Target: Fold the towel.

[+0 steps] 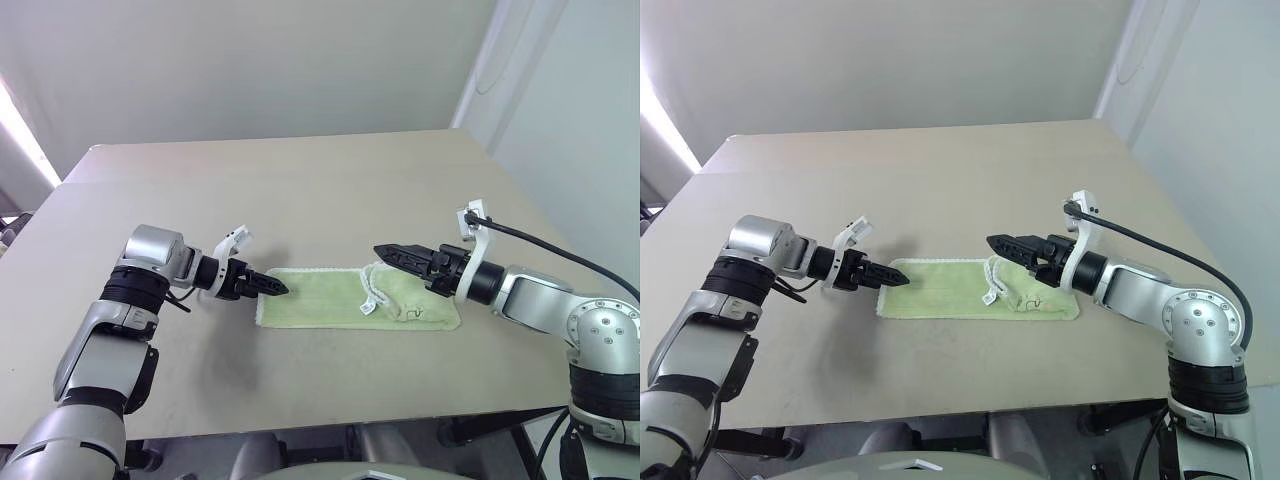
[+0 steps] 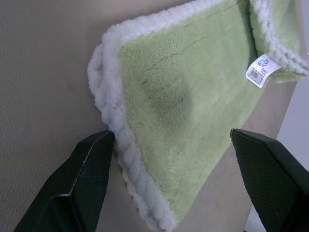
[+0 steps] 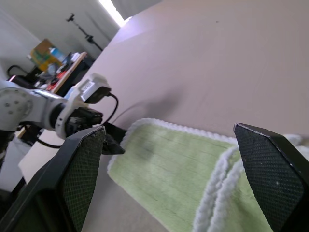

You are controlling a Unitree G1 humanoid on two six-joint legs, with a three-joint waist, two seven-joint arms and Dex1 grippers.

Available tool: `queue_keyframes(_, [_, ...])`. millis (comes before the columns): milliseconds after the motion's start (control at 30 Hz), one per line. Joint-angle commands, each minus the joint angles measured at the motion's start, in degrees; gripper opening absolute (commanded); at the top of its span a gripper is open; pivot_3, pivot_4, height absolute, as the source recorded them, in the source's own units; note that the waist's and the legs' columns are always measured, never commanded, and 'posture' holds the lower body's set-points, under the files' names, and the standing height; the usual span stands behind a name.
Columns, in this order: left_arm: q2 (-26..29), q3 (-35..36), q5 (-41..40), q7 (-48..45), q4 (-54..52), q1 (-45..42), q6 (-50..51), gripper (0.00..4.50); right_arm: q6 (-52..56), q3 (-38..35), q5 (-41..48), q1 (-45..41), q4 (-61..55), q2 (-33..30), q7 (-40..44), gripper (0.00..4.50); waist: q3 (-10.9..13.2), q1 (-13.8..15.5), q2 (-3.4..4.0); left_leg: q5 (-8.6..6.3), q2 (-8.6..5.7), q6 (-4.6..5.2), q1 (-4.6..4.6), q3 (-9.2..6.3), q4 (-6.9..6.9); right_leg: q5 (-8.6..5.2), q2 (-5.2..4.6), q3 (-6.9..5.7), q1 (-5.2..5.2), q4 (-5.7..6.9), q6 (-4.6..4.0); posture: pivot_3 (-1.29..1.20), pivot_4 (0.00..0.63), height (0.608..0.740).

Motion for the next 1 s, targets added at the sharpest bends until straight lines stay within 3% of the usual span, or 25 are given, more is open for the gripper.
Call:
queue_keyframes(33, [-0.9, -1.9, -1.6, 0.0, -1.1, 0.8, 3.0, 4.06, -2.0, -1.9, 1.3, -0.6, -1.3, 0.6, -1.2, 4.46, 0.0, 0.0, 0.01, 0.00, 0.00, 0.00, 0.03, 0.00, -0.01, 0.00, 0.00, 0.00, 0.02, 0.00, 0.00, 0.00, 0.000, 0.712])
queue_keyframes(100, [-1.2, -1.7, -2.4, 0.2, -1.9, 1.1, 3.6, 4.06, -2.5, -1.9, 1.5, -0.6, -1.2, 0.8, -1.7, 4.46, 0.0, 0.0, 0.01, 0.00, 0.00, 0.00, 0.03, 0.00, -0.01, -0.01, 0.00, 0.00, 0.01, -0.01, 0.00, 0.00, 0.000, 0.712])
queue_keyframes(200, [-0.6, -2.2, -3.7, -0.5, -4.6, 2.2, 3.5, 3.46, -2.8, -1.4, 0.7, -0.3, -1.0, 0.7, -2.3, 4.50, 0.0, 0.1, 0.01, 0.00, -0.01, 0.00, 0.00, 0.00, -0.01, -0.02, -0.02, 0.02, 0.01, -0.05, 0.02, 0.00, 0.000, 0.712])
queue_keyframes(500, [1.5, -1.3, -4.8, -0.6, -5.9, 3.4, 0.9, 0.23, -3.7, -0.8, -1.4, 0.0, -0.8, 0.9, -2.9, 4.50, 0.0, -0.1, 0.00, 0.00, -0.02, 0.00, -0.11, 0.00, -0.01, -0.01, 0.00, 0.03, -0.11, 0.01, 0.01, 0.00, 0.000, 0.712])
queue_keyframes(533, [1.9, -1.3, -4.9, -0.9, -5.7, 3.3, 0.7, 0.02, -3.7, -0.7, -1.9, -0.1, -0.9, 0.9, -2.8, 4.50, 0.0, -0.1, 0.00, 0.00, -0.02, 0.00, -0.09, 0.00, -0.01, -0.01, 0.00, 0.04, -0.11, 0.03, 0.01, 0.00, 0.000, 0.712])
queue_keyframes(833, [7.1, -2.4, -4.6, -3.8, -4.8, 3.5, -2.6, 0.02, -3.7, -0.2, -5.3, 0.2, -1.8, 1.4, -0.6, 4.50, 0.0, -0.7, 0.00, 0.00, -0.02, 0.00, -0.13, -0.01, -0.01, -0.01, 0.00, 0.04, -0.12, 0.02, 0.01, 0.00, 0.000, 0.712])
queue_keyframes(1000, [19.5, -4.1, -1.1, -10.4, -3.8, 5.7, -10.3, 0.02, -3.2, 0.9, -6.8, 1.0, -2.2, 2.3, 1.3, 4.50, 0.0, -2.0, -0.05, 0.00, 0.03, 0.00, -0.15, -0.01, -0.08, -0.01, 0.08, 0.09, -0.27, 0.10, -0.01, 0.00, 0.000, 0.712])
